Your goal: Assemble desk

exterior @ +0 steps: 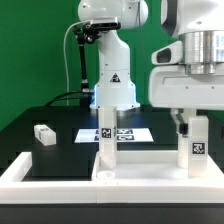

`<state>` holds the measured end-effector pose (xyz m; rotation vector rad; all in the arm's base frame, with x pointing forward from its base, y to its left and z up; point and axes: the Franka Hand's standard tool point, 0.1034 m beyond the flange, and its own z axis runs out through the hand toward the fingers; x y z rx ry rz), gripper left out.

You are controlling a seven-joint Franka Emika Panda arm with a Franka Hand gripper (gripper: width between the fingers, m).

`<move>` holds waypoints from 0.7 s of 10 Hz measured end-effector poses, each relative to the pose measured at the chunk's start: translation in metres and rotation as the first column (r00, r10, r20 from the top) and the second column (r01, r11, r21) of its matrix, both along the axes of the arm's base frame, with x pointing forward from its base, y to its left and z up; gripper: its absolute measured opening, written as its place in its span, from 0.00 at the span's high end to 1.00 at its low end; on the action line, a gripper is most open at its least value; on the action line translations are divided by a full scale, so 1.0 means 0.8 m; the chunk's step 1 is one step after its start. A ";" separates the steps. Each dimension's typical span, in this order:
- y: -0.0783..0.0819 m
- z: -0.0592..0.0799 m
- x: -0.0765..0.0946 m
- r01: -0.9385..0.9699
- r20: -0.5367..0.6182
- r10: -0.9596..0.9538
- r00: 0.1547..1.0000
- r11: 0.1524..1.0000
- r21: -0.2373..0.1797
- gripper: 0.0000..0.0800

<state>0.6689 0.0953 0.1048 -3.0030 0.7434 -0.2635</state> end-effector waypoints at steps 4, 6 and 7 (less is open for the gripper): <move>-0.001 -0.001 0.001 0.006 0.004 -0.006 1.000 1.000 0.005 0.41; -0.004 -0.002 0.000 0.118 -0.001 -0.118 0.993 0.993 0.021 0.64; -0.005 -0.002 0.000 0.201 -0.005 -0.201 0.980 0.979 0.034 0.64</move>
Offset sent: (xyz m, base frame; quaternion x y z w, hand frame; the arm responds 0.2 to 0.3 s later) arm 0.0000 0.0000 0.0000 0.0000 0.0000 0.0000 1.0000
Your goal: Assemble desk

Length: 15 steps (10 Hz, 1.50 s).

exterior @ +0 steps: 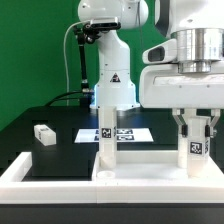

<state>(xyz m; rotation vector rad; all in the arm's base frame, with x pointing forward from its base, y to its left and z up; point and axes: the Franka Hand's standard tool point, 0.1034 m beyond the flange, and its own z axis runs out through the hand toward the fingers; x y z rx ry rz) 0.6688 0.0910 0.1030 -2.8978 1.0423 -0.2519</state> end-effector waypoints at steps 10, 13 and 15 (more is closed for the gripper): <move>-0.001 -0.003 -0.011 0.931 -0.214 -0.909 0.357 0.328 0.162 0.63; -0.001 -0.004 -0.011 0.927 -0.211 -0.906 0.368 0.338 0.163 0.35; 0.006 -0.009 -0.015 0.881 -0.174 -0.864 0.472 0.452 0.144 0.24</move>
Offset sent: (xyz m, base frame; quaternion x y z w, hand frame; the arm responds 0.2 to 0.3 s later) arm 0.0198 0.0363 -0.0012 0.1284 -0.0913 0.5278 0.8346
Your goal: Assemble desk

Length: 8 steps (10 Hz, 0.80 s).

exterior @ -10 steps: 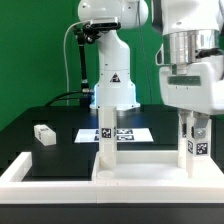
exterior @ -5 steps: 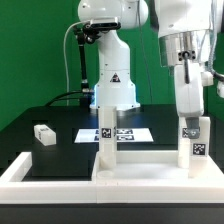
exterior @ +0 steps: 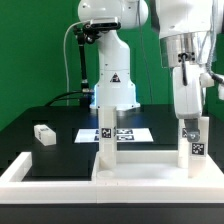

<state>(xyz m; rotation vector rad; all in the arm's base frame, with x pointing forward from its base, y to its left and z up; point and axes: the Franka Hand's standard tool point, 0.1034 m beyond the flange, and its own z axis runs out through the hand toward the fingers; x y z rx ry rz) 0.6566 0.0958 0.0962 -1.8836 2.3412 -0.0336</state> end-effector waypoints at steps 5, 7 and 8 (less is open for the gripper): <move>0.015 -0.001 -0.005 -0.492 -0.029 0.491 0.870 0.866 -0.094 0.19; 0.014 0.001 -0.001 -0.722 -0.040 0.724 0.688 0.678 -0.141 0.19; 0.016 0.005 0.008 -0.844 -0.037 0.857 0.514 0.498 -0.197 0.19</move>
Offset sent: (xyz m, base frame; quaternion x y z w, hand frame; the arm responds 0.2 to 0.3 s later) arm 0.0000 0.0000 0.0000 0.0000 0.0000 -0.1938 0.9810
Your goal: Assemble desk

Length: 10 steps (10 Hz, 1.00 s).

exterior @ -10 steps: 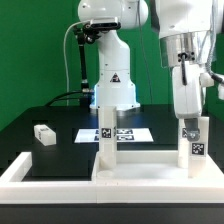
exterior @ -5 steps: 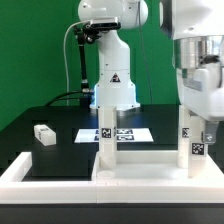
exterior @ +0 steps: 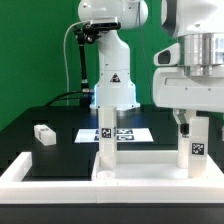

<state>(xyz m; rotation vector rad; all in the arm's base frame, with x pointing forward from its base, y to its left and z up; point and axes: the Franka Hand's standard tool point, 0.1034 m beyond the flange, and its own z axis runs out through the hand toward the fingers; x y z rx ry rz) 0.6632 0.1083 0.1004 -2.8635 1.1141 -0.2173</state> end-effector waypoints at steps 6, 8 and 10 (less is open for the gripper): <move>0.001 -0.001 -0.003 -0.027 0.001 0.027 1.000 1.000 -0.008 0.53; -0.002 -0.004 -0.007 0.087 -0.017 -0.087 0.996 0.996 0.006 0.63; -0.002 -0.004 -0.008 0.238 -0.020 -0.238 0.971 0.971 0.027 0.63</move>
Offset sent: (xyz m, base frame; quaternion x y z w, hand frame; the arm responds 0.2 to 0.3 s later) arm 0.0000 0.0000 0.0000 0.0000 0.0000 0.0650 0.9979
